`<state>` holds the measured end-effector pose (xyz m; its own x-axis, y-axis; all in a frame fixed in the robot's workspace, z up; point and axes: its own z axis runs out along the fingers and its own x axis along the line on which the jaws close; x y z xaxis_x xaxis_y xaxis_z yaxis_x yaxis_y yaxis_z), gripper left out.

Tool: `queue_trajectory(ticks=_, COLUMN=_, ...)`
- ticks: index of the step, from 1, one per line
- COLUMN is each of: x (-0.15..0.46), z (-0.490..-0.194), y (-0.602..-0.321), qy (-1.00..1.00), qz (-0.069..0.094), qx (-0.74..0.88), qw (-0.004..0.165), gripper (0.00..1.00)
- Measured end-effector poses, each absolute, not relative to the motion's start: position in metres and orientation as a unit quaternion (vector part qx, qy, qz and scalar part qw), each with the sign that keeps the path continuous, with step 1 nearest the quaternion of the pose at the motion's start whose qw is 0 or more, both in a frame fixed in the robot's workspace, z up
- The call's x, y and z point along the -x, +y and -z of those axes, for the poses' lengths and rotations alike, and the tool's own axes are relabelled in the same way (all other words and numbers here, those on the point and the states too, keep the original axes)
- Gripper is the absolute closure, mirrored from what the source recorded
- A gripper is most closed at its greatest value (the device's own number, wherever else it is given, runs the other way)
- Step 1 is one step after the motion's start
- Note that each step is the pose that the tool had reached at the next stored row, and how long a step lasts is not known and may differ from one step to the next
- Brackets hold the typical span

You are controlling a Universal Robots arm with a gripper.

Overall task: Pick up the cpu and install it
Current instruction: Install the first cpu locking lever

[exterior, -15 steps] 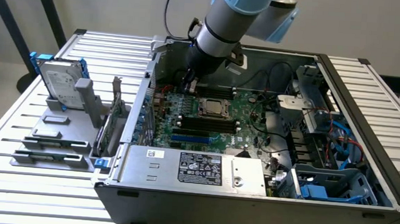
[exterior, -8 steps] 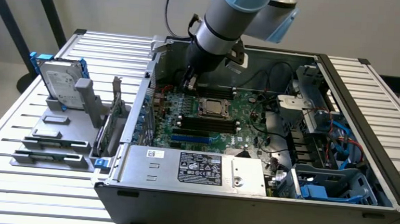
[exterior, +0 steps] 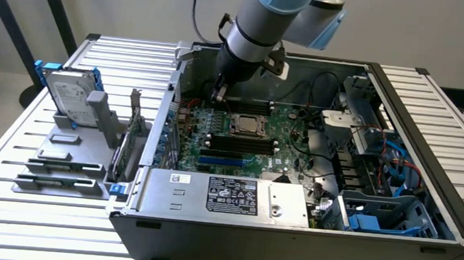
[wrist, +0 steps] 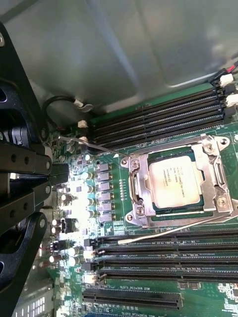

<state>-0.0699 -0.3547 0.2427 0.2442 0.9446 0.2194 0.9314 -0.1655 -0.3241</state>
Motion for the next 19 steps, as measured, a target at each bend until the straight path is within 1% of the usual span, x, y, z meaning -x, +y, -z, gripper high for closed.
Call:
queue_trajectory(ticks=6, x=0.070, z=-0.243, y=-0.355, qy=-0.586, qz=-0.007, qx=0.784, qw=0.203, gripper=0.89)
queue_trajectory(ticks=10, x=0.072, z=-0.244, y=-0.355, qy=-0.573, qz=0.002, qx=0.791, qw=0.213, gripper=0.89)
queue_trajectory(ticks=16, x=0.078, z=-0.246, y=-0.355, qy=-0.564, qz=0.012, qx=0.793, qw=0.233, gripper=0.89)
queue_trajectory(ticks=19, x=0.081, z=-0.246, y=-0.356, qy=-0.559, qz=0.016, qx=0.794, qw=0.236, gripper=0.89)
